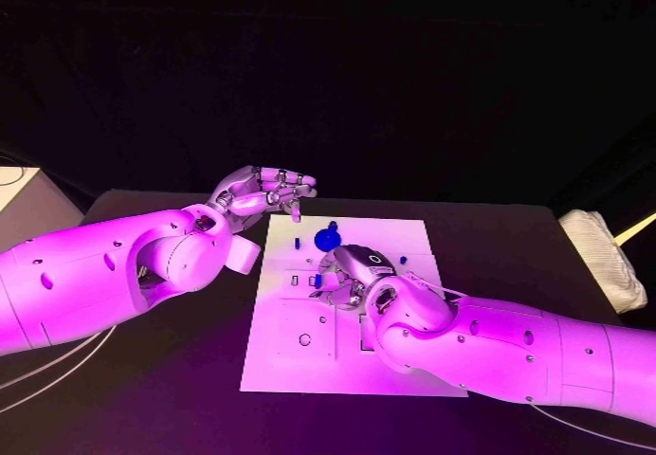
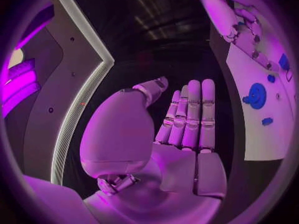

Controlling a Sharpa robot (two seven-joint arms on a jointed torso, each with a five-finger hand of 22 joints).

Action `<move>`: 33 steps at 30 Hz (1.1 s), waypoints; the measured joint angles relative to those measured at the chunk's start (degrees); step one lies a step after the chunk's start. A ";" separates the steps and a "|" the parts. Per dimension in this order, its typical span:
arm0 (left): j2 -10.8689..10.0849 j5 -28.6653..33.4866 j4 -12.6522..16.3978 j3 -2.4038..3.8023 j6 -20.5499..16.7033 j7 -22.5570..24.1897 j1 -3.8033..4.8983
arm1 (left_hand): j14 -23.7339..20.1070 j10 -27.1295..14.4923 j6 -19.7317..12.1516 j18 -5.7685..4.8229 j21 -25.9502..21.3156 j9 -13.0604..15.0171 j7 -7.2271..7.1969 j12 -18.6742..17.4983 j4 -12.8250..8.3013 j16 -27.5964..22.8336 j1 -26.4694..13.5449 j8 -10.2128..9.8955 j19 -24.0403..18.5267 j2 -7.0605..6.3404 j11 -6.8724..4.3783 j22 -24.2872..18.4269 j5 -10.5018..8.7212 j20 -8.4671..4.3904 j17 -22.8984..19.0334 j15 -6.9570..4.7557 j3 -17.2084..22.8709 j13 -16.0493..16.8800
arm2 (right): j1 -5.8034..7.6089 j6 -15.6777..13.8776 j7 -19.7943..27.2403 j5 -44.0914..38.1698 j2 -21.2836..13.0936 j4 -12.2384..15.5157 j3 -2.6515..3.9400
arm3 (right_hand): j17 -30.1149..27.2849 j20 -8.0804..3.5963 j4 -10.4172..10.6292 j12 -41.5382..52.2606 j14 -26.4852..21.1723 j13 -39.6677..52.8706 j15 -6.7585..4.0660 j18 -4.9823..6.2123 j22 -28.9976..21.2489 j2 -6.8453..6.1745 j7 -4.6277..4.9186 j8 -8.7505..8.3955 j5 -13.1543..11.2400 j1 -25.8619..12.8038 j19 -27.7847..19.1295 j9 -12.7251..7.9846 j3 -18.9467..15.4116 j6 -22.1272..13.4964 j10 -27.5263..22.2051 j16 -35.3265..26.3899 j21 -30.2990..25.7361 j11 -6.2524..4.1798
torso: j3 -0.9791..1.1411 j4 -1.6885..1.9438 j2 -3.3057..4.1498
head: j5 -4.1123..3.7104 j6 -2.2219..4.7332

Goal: Assemble the parts on the task board

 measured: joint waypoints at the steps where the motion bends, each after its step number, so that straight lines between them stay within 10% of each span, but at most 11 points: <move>1: 0.02 -0.41 -0.12 0.00 0.00 -0.20 0.00 | 0.33 1.16 -0.11 0.00 0.00 0.11 -0.11 0.91 0.24 0.59 -0.42 0.00 0.00 -0.42 -0.24 0.00 0.00 0.00 0.05 -0.32 -0.55 0.47 | 0.09 -0.23 0.44 0.13 -0.73 0.64 0.02 | 0.00 0.19 2.26 0.00 0.19 0.00 0.18 0.00 0.00 -0.02 0.35 -0.43 0.00 1.71 0.19 -0.34 -2.40 -0.53 -0.33 0.00 0.00 0.24 | 0.00 0.00 -0.02 | 0.02 0.00; 3: 0.09 -1.53 -0.46 0.00 0.00 -0.78 0.00 | 2.16 3.55 0.36 -0.01 0.90 0.51 -0.58 3.25 0.55 2.58 -1.16 0.31 0.46 -0.52 -0.95 0.09 0.00 -0.45 0.82 -1.02 -1.71 1.74 | 0.66 -0.71 2.20 0.81 -2.67 2.10 0.06 | 0.00 0.19 3.33 -0.23 -0.02 0.00 0.39 0.00 0.00 -0.07 0.60 -0.63 0.00 2.32 0.19 -0.55 -3.47 -0.77 -0.37 0.00 0.00 0.20 | 0.02 -0.01 -0.10 | 0.11 0.08; 7: 0.14 -4.11 -0.87 0.00 0.07 -2.74 0.00 | 19.13 6.65 1.51 -1.86 12.54 2.19 -2.19 13.95 2.17 21.71 -3.36 3.53 15.52 0.52 -2.56 16.40 0.00 -2.45 22.54 -3.18 -5.33 8.97 | 2.85 -0.94 7.77 3.45 -6.94 4.85 0.49 | 0.00 0.40 3.01 -1.64 -0.02 -0.01 0.39 0.00 -0.01 2.44 0.69 -0.87 1.62 6.74 -0.02 -0.94 -2.01 -1.28 -1.84 0.00 -0.28 0.60 | 0.05 -0.16 -0.32 | 0.32 0.26; 11: 0.39 -7.71 -1.39 0.00 0.75 -6.75 0.04 | 26.66 -1.19 0.46 -3.13 18.71 6.57 -3.50 36.56 6.48 30.90 -6.02 11.57 23.15 2.00 -4.11 26.40 0.52 -3.61 36.34 -4.22 -9.49 25.87 | 5.21 -0.40 13.72 7.31 -11.27 7.72 0.67 | 0.00 0.40 2.51 -2.08 -0.02 -0.01 0.39 0.00 -0.01 2.84 0.42 -0.14 3.51 8.33 -0.02 -0.94 -1.00 -0.50 -2.51 0.00 -1.92 0.50 | 0.13 -0.36 -0.62 | 0.54 0.07; 16: 1.48 -14.45 -2.64 0.05 3.20 -15.47 0.38 | 28.47 -3.43 -0.75 -3.99 20.19 11.96 -4.83 47.74 11.07 32.68 -6.89 19.92 25.35 2.51 -4.93 29.57 0.52 -4.43 37.92 -4.91 -12.08 33.60 | 8.09 1.57 19.02 12.68 -16.48 9.76 0.87 | 0.00 0.40 2.48 -2.25 -0.02 -0.01 0.39 0.00 -0.01 2.97 0.42 -0.07 3.71 8.46 -0.02 -0.94 -0.66 -0.35 -2.73 0.00 -2.00 0.28 | 0.37 -0.52 -1.22 | 0.79 -0.35; 23: 5.30 -26.29 -5.65 0.11 9.82 -30.14 1.86 | 28.97 -2.36 -1.93 -4.03 20.44 17.35 -5.83 53.02 12.08 32.96 -10.18 26.35 25.94 4.06 -5.76 30.04 0.52 -5.02 37.92 -5.41 -14.94 38.13 | 10.09 4.02 22.91 20.63 -21.36 9.54 0.91 | 0.01 0.39 2.48 -2.55 -0.02 -0.02 0.39 0.00 -0.02 2.97 0.41 -0.07 3.92 8.46 -0.02 -0.94 -0.66 -0.35 -3.05 0.00 -2.00 0.37 | 0.74 -0.52 -1.81 | 1.11 -0.68; 33: 11.11 -41.43 -10.50 -0.02 18.79 -45.59 2.67 | 28.76 -3.35 -2.75 -4.03 20.44 19.79 -6.04 52.84 12.16 32.52 -11.93 28.22 25.71 4.81 -6.06 29.55 0.52 -5.25 37.91 -5.63 -16.11 37.55 | 10.71 4.11 26.04 29.65 -22.86 8.15 0.91 | 0.04 0.39 2.64 -2.90 -0.02 -0.02 0.39 0.00 -0.02 2.97 0.41 0.16 4.68 8.46 -0.02 -1.06 -0.50 -0.35 -3.55 0.00 -2.66 0.29 | 1.22 -0.55 -1.96 | 1.64 -1.09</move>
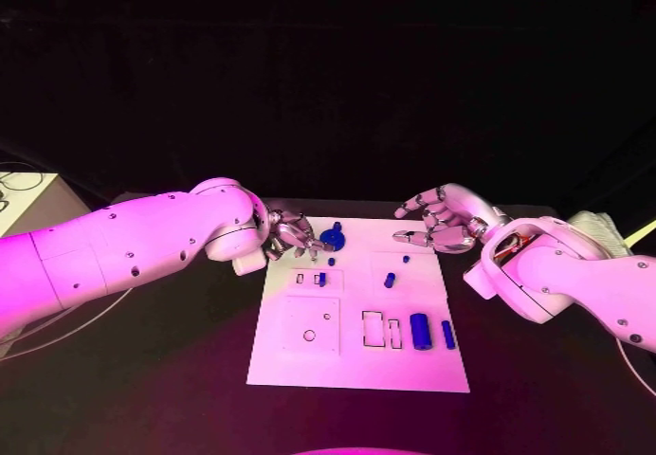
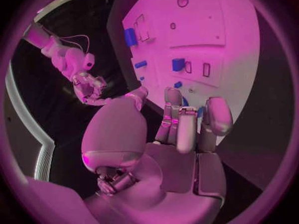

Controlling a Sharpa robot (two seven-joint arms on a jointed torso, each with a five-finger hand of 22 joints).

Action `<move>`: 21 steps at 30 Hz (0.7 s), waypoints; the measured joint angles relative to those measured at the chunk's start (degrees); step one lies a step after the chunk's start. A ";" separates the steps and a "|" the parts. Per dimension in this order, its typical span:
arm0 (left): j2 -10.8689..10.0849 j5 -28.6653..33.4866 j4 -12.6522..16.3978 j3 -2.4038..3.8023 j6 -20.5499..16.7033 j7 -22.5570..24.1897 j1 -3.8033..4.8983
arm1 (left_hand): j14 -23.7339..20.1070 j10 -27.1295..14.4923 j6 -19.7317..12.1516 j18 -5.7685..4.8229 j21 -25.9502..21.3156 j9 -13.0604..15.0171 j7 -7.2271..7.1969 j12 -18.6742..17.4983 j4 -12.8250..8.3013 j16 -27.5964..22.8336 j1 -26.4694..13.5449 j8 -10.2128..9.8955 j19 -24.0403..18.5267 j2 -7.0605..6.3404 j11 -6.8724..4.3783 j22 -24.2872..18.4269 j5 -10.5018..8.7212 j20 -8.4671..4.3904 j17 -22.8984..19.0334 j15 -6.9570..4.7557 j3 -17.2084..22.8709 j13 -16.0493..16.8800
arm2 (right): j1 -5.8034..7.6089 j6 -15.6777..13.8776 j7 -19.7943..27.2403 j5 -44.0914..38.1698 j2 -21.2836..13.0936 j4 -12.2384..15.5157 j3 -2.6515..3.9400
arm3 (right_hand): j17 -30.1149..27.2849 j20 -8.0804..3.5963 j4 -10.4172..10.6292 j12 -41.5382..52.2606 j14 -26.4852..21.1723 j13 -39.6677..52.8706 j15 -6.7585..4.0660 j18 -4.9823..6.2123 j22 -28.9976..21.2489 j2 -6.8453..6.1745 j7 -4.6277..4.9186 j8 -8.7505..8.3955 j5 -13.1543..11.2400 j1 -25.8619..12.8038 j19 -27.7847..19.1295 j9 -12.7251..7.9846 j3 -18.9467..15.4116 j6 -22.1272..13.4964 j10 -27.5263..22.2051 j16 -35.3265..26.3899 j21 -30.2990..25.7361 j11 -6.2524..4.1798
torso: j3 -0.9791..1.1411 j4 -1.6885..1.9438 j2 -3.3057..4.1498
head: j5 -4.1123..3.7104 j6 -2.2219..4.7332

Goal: Assemble the parts on the task board

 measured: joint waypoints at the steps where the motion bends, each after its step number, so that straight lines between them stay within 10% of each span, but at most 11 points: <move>1: 0.61 -1.08 -0.63 -0.09 0.65 -1.12 0.15 | 0.00 0.00 0.00 0.00 0.00 0.09 0.00 0.13 -0.14 0.00 0.00 0.19 0.00 0.00 0.00 0.08 0.00 0.00 0.00 0.00 -0.14 0.07 | 0.06 -0.10 0.24 0.55 -0.02 -0.06 0.00 | 0.00 0.00 0.00 0.00 0.00 0.00 0.00 0.00 0.00 0.00 0.00 0.00 0.02 0.00 0.00 0.00 0.00 0.00 0.00 0.00 0.00 0.00 | 0.04 0.00 0.00 | 0.02 -0.03; 21: 6.35 -6.88 -5.57 -2.60 5.97 -7.07 1.37 | 0.00 -0.41 -1.24 0.00 -0.01 1.99 -0.01 0.51 -0.06 0.00 -1.19 1.43 0.00 0.16 -0.02 0.04 0.00 0.01 -0.01 0.00 -1.00 -0.42 | 0.85 -1.68 0.85 3.71 0.06 -0.88 0.04 | -0.01 0.00 0.16 -0.28 0.00 -0.01 0.00 0.00 0.04 0.00 0.19 0.00 0.60 0.00 0.00 -0.10 0.16 -0.20 -0.21 0.00 0.00 0.21 | -0.03 0.10 0.09 | -0.17 -0.94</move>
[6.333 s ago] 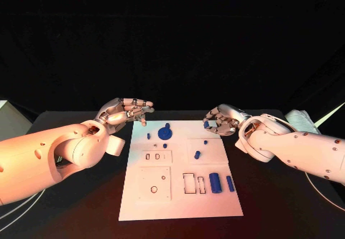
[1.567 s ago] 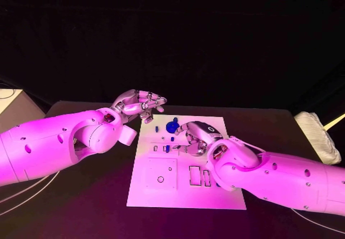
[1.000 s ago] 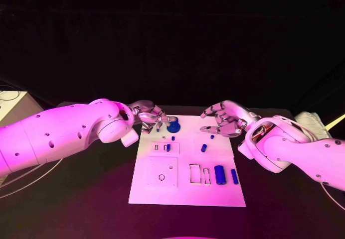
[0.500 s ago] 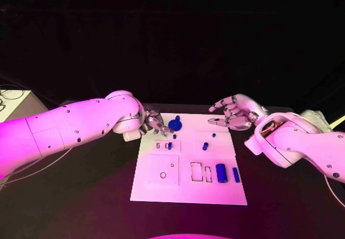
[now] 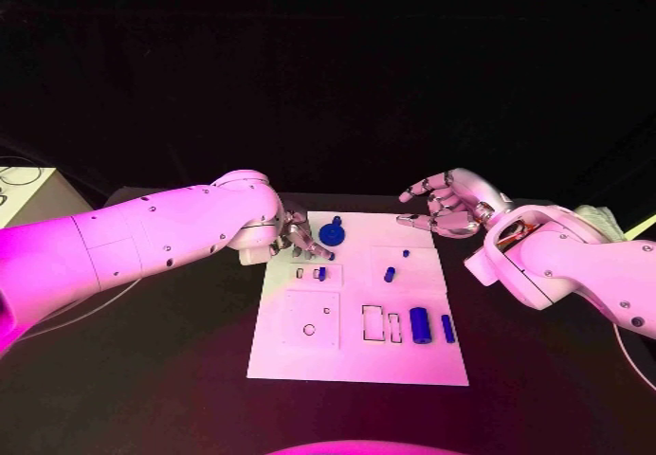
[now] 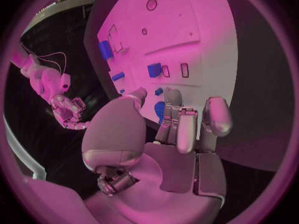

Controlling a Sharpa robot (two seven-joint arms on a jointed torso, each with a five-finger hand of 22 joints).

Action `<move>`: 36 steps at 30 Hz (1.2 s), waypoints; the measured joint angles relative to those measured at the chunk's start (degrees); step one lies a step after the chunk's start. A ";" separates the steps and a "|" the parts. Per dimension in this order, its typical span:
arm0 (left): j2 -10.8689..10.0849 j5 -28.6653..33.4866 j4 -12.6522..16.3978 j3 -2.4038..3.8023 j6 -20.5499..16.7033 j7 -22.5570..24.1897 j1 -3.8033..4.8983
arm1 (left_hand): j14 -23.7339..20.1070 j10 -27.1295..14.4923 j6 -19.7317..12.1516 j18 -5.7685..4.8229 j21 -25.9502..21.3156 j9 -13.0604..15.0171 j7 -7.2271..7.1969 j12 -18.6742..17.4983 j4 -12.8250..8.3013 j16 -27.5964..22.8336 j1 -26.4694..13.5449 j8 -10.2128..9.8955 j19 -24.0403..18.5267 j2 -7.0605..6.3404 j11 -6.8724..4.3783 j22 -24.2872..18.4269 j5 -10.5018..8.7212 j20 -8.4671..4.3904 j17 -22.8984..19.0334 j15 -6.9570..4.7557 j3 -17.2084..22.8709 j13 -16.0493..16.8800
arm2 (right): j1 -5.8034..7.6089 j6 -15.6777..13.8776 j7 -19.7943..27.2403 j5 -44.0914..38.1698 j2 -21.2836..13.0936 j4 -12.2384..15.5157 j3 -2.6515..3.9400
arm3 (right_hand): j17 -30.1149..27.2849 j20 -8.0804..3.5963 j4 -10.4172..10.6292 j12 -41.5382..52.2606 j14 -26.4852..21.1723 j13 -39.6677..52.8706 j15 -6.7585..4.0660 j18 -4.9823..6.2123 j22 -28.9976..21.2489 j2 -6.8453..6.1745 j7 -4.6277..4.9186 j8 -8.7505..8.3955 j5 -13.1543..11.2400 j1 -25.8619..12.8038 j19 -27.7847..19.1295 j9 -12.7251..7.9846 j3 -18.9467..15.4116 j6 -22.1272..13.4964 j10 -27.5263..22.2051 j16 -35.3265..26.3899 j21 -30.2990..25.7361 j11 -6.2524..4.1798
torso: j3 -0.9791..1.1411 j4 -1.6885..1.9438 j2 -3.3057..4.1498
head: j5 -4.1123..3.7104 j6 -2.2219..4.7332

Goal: Assemble the parts on the task board

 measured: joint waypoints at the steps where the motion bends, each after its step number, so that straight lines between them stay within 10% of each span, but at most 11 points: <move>1: 0.21 -0.03 -0.13 -0.12 0.09 -0.06 0.00 | 0.00 0.00 0.00 0.00 0.00 0.00 0.00 0.00 0.00 0.00 0.00 0.00 0.00 0.00 0.00 0.00 0.00 0.00 0.00 0.00 0.00 0.00 | 0.02 -0.04 -0.02 0.04 0.02 -0.02 0.00 | 0.00 0.00 0.00 0.00 0.00 0.00 0.00 0.00 0.00 0.00 0.00 0.00 0.00 0.00 0.00 -0.05 0.00 0.00 -0.11 0.00 0.00 -0.11 | -0.02 0.02 0.01 | -0.04 -0.07; 36: 2.69 1.08 -1.23 -1.45 4.55 -0.36 0.01 | 0.00 -0.39 -0.41 0.00 -0.01 0.74 0.00 0.00 0.00 0.00 0.15 0.00 0.00 0.60 0.00 0.00 0.00 0.01 -0.02 0.01 0.01 -0.18 | 0.11 -0.09 -0.83 0.39 0.91 -0.80 0.00 | -0.02 0.00 0.00 -0.23 0.00 -0.01 0.00 0.00 -0.03 0.00 0.00 0.00 0.30 0.00 0.00 -0.06 0.00 0.00 -0.39 0.00 -0.26 0.00 | -0.18 0.39 -0.02 | -0.58 -0.63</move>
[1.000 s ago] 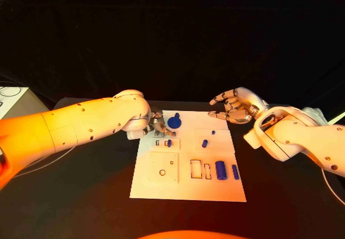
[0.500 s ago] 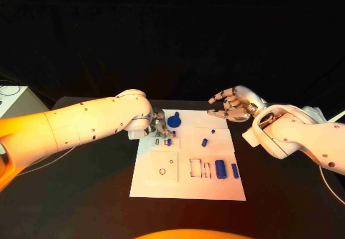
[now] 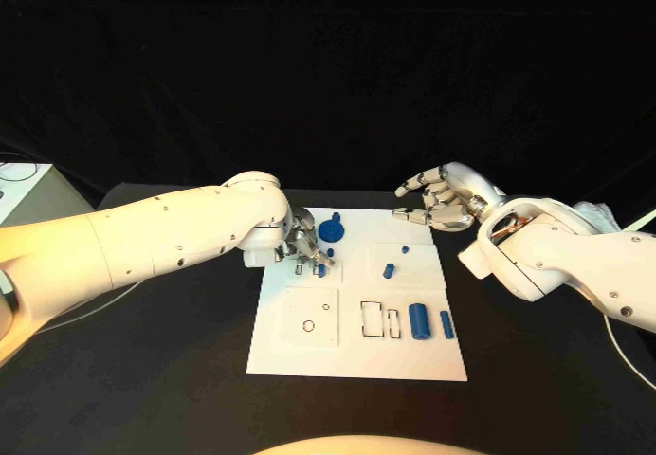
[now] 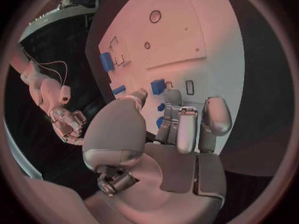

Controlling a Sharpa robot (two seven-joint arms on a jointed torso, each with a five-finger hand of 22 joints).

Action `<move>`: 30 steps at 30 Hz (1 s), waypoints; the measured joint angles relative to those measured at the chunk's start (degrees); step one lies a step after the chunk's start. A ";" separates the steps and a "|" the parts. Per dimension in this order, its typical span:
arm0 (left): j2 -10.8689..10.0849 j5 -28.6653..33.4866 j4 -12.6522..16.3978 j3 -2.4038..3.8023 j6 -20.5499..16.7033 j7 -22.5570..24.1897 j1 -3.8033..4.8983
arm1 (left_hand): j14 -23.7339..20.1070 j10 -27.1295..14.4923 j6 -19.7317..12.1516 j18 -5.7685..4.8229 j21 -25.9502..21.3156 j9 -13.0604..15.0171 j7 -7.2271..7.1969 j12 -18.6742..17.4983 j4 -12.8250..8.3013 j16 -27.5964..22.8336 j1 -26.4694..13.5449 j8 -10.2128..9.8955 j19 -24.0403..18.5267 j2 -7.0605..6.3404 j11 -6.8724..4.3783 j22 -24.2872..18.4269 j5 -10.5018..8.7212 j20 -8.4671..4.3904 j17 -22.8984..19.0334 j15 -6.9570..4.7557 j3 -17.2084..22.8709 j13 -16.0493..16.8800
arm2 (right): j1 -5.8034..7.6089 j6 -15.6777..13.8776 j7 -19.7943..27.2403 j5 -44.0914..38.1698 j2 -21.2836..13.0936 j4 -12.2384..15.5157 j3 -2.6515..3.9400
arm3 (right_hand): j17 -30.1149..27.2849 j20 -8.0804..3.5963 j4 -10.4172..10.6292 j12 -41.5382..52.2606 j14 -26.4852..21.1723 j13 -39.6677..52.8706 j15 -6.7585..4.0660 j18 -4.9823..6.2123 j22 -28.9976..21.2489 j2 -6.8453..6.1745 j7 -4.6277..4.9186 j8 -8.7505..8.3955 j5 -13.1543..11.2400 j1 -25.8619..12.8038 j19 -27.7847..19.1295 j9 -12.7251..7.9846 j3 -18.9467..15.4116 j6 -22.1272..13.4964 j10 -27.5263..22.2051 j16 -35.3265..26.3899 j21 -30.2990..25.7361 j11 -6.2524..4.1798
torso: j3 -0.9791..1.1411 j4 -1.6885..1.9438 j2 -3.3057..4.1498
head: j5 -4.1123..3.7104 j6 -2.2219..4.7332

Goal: Assemble the parts on the task board

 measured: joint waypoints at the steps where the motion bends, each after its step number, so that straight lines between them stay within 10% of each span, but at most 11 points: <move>1: 0.04 0.05 0.00 -0.05 0.11 0.00 0.00 | 0.00 0.00 0.00 0.00 0.00 0.06 0.00 0.00 0.00 0.00 0.20 0.08 0.00 0.20 0.00 0.00 0.00 0.00 0.00 0.00 0.00 0.00 | 0.00 0.01 -0.01 0.00 0.03 -0.02 0.00 | 0.00 0.00 0.00 0.00 0.00 0.00 0.00 0.00 0.00 0.00 0.00 0.00 0.00 0.00 0.00 0.00 0.00 0.00 0.00 0.00 0.00 0.00 | 0.00 0.00 0.00 | -0.01 -0.01; 30: 0.77 1.50 -0.88 -0.41 1.19 0.12 -0.01 | 0.00 -0.43 -0.61 0.00 0.00 1.37 -0.19 0.00 -0.47 0.00 4.25 0.20 0.00 2.74 -0.03 0.26 0.00 0.00 -0.01 0.00 4.60 -0.24 | 0.01 0.10 -0.13 0.03 0.40 -0.26 0.00 | -0.01 0.00 0.16 0.00 0.00 0.04 0.00 0.00 -0.02 0.00 0.00 0.00 0.00 0.00 0.00 -0.05 0.16 0.00 0.00 0.00 0.00 0.00 | -0.10 0.14 0.10 | -0.26 -0.14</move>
